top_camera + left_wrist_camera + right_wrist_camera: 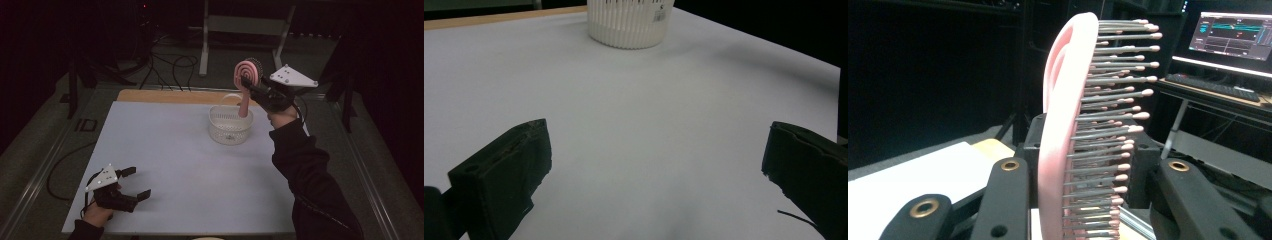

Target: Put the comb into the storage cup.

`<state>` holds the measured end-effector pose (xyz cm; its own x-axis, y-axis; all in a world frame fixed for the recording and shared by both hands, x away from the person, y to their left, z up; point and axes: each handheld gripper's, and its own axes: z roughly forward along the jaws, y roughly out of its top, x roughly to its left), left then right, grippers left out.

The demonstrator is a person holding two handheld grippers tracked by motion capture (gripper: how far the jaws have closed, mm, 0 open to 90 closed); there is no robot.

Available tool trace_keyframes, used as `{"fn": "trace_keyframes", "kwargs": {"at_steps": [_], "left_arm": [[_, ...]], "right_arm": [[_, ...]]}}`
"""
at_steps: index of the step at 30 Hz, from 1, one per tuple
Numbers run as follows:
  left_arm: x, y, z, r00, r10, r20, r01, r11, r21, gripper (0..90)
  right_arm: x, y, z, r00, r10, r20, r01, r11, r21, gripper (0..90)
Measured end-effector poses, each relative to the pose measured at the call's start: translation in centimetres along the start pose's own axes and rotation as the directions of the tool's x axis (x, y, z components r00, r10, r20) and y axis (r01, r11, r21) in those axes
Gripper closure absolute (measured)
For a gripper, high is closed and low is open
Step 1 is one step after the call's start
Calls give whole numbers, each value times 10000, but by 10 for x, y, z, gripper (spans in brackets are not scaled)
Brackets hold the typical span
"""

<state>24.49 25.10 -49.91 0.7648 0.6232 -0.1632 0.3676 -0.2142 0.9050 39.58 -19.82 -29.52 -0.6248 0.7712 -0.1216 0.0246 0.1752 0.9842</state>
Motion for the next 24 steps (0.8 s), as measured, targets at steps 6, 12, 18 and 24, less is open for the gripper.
{"fn": "trace_keyframes", "kwargs": {"at_steps": [6,12,18,24], "left_arm": [[0,0,0,10000,13,21,-13,10000,-50,2],[0,0,-1,10000,8,15,-8,10000,-72,2],[0,0,0,10000,20,19,-20,10000,-62,2],[0,0,-1,10000,43,56,-42,10000,-58,2]], "right_arm": [[-4,-11,8,9999,-48,143,46,9999,143,642],[-8,-25,14,9999,67,127,-69,9998,166,642],[-8,-33,18,10000,-34,91,32,9997,250,642],[-10,-46,23,10000,40,20,-40,9997,261,642]]}}
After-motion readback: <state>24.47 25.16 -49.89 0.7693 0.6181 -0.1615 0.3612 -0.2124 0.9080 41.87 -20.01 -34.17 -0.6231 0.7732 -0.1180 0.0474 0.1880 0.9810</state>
